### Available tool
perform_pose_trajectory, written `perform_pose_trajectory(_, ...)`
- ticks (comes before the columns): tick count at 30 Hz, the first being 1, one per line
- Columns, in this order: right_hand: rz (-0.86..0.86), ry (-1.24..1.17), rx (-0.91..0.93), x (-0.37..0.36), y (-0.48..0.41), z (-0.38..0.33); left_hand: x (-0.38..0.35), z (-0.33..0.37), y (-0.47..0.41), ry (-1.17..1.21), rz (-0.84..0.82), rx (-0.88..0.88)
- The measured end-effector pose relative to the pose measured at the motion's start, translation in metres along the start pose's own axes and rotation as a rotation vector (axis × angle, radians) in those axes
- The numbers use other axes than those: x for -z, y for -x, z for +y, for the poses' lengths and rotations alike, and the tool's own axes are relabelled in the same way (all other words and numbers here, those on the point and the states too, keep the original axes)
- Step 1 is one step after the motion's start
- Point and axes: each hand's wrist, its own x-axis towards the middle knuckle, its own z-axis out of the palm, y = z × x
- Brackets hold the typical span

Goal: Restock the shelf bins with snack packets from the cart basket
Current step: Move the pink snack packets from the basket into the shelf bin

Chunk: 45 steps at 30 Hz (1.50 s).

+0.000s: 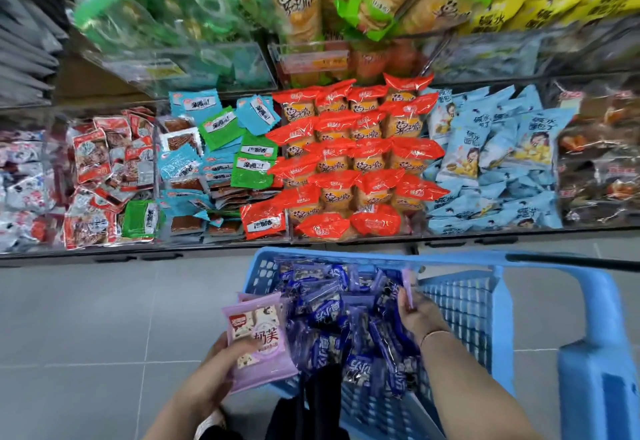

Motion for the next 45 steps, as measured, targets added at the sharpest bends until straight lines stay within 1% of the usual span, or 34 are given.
perform_pose_trajectory(1,0.020,0.038,0.026,0.006,0.007,0.005,0.005,0.001,0.003,0.005,-0.011,-0.006)
perform_pose_trajectory(4,-0.038,0.140,-0.042,0.019,0.032,0.027,0.022,0.002,0.006,0.021,-0.018,-0.018)
perform_pose_trajectory(8,-0.069,0.258,-0.067,0.032,0.065,0.053,0.050,0.005,0.006,0.061,-0.005,-0.021)
perform_pose_trajectory(11,-0.105,0.345,-0.016,0.031,0.083,0.073,0.072,0.012,0.010,0.084,0.012,-0.045)
perform_pose_trajectory(16,-0.176,0.378,0.099,0.015,0.122,0.119,0.120,0.033,0.033,0.110,-0.024,-0.078)
perform_pose_trajectory(20,-0.262,0.402,0.199,0.001,0.161,0.179,0.183,0.052,0.063,0.066,-0.046,-0.111)
perform_pose_trajectory(22,-0.290,0.399,0.246,-0.007,0.179,0.213,0.221,0.062,0.082,0.082,-0.064,-0.135)
perform_pose_trajectory(26,-0.355,0.455,0.276,-0.033,0.213,0.271,0.285,0.082,0.111,0.090,-0.061,-0.202)
perform_pose_trajectory(29,-0.370,0.520,0.302,-0.058,0.235,0.292,0.311,0.098,0.125,0.112,-0.050,-0.224)
perform_pose_trajectory(31,-0.391,0.546,0.323,-0.079,0.247,0.299,0.321,0.111,0.129,0.159,-0.085,-0.237)
perform_pose_trajectory(34,-0.432,0.576,0.405,-0.119,0.262,0.298,0.328,0.142,0.128,0.224,-0.121,-0.267)
perform_pose_trajectory(36,-0.453,0.607,0.472,-0.153,0.271,0.292,0.331,0.169,0.124,0.218,-0.117,-0.300)
perform_pose_trajectory(39,-0.547,0.670,0.593,-0.210,0.285,0.280,0.334,0.221,0.120,0.171,-0.088,-0.390)
perform_pose_trajectory(42,-0.669,0.807,0.713,-0.270,0.302,0.264,0.336,0.274,0.112,0.137,-0.066,-0.498)
perform_pose_trajectory(45,-0.703,0.860,0.803,-0.333,0.320,0.248,0.335,0.330,0.107,0.188,-0.088,-0.626)
